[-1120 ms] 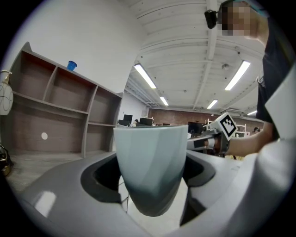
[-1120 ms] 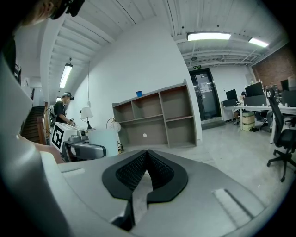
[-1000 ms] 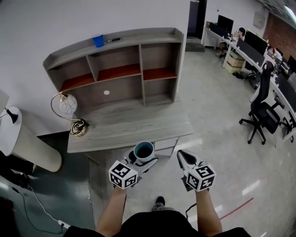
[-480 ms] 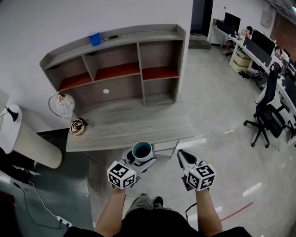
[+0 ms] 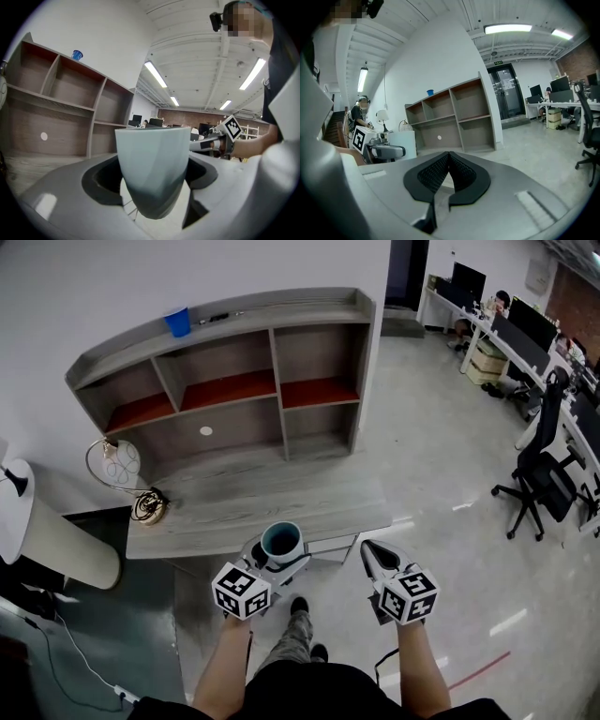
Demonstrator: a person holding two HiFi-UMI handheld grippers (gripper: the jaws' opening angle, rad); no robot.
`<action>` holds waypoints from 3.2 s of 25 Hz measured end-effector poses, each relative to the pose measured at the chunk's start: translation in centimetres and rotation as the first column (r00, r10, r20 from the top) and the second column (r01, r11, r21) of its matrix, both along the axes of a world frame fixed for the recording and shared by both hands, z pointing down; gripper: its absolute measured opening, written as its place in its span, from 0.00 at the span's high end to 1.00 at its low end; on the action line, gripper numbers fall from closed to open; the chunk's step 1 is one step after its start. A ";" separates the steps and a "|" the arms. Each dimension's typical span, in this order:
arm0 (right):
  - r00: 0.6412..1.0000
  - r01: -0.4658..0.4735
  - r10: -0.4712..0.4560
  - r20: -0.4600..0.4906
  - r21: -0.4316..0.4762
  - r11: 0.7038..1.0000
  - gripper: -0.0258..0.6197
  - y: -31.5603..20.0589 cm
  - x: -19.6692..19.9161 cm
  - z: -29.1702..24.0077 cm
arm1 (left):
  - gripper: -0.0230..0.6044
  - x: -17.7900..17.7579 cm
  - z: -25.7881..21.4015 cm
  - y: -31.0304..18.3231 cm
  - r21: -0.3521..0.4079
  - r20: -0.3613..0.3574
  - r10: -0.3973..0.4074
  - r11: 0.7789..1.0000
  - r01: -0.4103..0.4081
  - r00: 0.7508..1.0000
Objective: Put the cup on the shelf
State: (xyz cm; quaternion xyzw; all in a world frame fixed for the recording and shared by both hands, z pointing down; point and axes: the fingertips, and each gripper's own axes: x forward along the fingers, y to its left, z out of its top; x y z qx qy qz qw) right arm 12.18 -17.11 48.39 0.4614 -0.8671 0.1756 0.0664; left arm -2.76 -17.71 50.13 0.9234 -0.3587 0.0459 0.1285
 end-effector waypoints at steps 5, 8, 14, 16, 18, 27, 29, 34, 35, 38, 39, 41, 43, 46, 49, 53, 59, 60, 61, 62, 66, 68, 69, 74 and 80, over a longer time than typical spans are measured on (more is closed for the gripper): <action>1.000 -0.015 0.015 -0.015 -0.001 1.000 0.94 -3.5 -0.1 0.1 | 0.38 0.1 0.5 -3.6 -0.009 -0.016 0.016 1.000 -0.016 1.000; 1.000 -0.021 0.021 -0.019 0.000 1.000 0.94 -5.9 -0.5 -0.2 | 0.38 -0.1 0.7 -6.0 -0.017 -0.020 0.026 1.000 -0.026 0.999; 0.999 -0.048 0.048 -0.018 0.000 0.999 0.94 -10.6 -1.1 -0.8 | 0.38 -0.7 0.1 -11.0 -0.011 -0.011 0.056 0.998 -0.056 0.998; 0.999 -0.051 0.051 -0.019 0.000 0.999 0.94 -11.8 -1.6 -0.9 | 0.38 -1.0 -0.1 -12.4 -0.009 -0.010 0.066 0.998 -0.066 0.998; 0.998 -0.055 0.055 -0.021 -0.001 0.998 0.94 -13.1 -2.0 -0.9 | 0.38 -1.2 -0.1 -13.7 -0.009 -0.009 0.077 0.997 -0.077 0.997; 0.997 -0.061 0.061 -0.041 -0.008 0.998 0.94 -17.3 -4.1 -0.9 | 0.38 -2.1 0.1 -18.3 -0.009 -0.016 0.117 0.993 -0.117 0.993; 0.997 -0.059 0.059 -0.045 -0.010 0.998 0.94 -17.8 -4.4 -0.8 | 0.38 -1.9 0.1 -18.8 -0.009 -0.018 0.127 0.992 -0.127 0.992; 0.997 -0.060 0.059 -0.048 -0.017 0.998 0.94 -18.7 -4.3 -0.6 | 0.38 -1.0 0.5 -19.5 -0.018 -0.016 0.147 0.989 -0.147 0.989; 0.997 -0.056 0.055 -0.048 -0.017 0.998 0.94 -18.9 -4.3 -0.6 | 0.38 -0.9 0.5 -19.6 -0.018 -0.015 0.147 0.989 -0.147 0.989; 0.998 -0.030 0.029 -0.047 -0.016 0.999 0.94 -19.5 -4.5 -0.7 | 0.38 -0.5 0.4 -20.0 -0.016 -0.011 0.138 0.990 -0.138 0.990; 0.999 -0.020 0.019 -0.047 -0.015 1.000 0.94 -19.6 -4.6 -0.7 | 0.38 -0.3 0.4 -20.0 -0.015 -0.010 0.134 0.991 -0.134 0.991; 0.999 0.003 -0.004 -0.047 -0.008 1.000 0.94 -20.1 -4.8 -1.0 | 0.38 0.1 0.2 -20.1 -0.010 -0.006 0.127 0.992 -0.127 0.992; 0.999 0.028 -0.028 -0.045 0.004 1.000 0.94 -20.5 -5.0 -1.4 | 0.38 0.3 0.0 -20.3 -0.002 -0.001 0.117 0.993 -0.117 0.993; 0.998 0.054 -0.053 -0.042 0.022 0.998 0.94 -21.2 -5.1 -2.2 | 0.38 0.7 -0.5 -20.7 0.009 0.003 0.103 0.995 -0.103 0.995; 0.997 0.065 -0.063 -0.038 0.035 0.997 0.94 -21.8 -4.9 -2.6 | 0.38 1.1 -1.0 -21.2 0.023 0.006 0.097 0.995 -0.097 0.995; 0.997 0.070 -0.068 -0.033 0.043 0.997 0.94 -22.1 -4.3 -2.9 | 0.38 1.8 -1.4 -21.6 0.034 0.014 0.095 0.995 -0.095 0.995; 0.997 0.069 -0.068 -0.025 0.047 0.996 0.94 -22.4 -3.7 -2.9 | 0.38 2.6 -1.3 -21.6 0.033 0.021 0.099 0.995 -0.099 0.995; 0.997 0.070 -0.069 -0.025 0.045 0.997 0.94 -22.4 -3.6 -2.9 | 0.38 2.6 -1.3 -21.6 0.032 0.022 0.099 0.995 -0.100 0.995; 0.997 0.070 -0.069 -0.024 0.044 0.997 0.94 -22.4 -3.6 -2.8 | 0.38 2.7 -1.2 -21.5 0.031 0.023 0.099 0.995 -0.099 0.995; 0.997 0.071 -0.070 -0.023 0.044 0.996 0.94 -22.4 -3.6 -2.8 | 0.38 2.7 -1.2 -21.5 0.030 0.024 0.098 0.995 -0.099 0.995; 0.997 0.076 -0.075 -0.019 0.046 0.996 0.94 -22.4 -3.7 -2.9 | 0.38 2.9 -1.2 -21.5 0.029 0.024 0.096 0.995 -0.096 0.995; 0.997 0.077 -0.076 -0.018 0.045 0.996 0.94 -22.4 -3.6 -2.9 | 0.38 2.9 -1.2 -21.5 0.028 0.024 0.096 0.995 -0.096 0.995; 0.997 0.077 -0.076 -0.018 0.045 0.996 0.94 -22.4 -3.6 -2.9 | 0.38 2.9 -1.2 -21.5 0.028 0.025 0.096 0.995 -0.097 0.995; 0.997 0.080 -0.079 -0.019 0.047 0.996 0.94 -22.4 -3.7 -2.9 | 0.38 3.0 -1.0 -21.4 0.028 0.034 0.101 0.994 -0.102 0.994; 0.996 0.089 -0.088 -0.020 0.042 0.995 0.94 -22.2 -3.5 -2.7 | 0.38 3.4 -1.0 -21.3 0.025 0.040 0.106 0.994 -0.107 0.994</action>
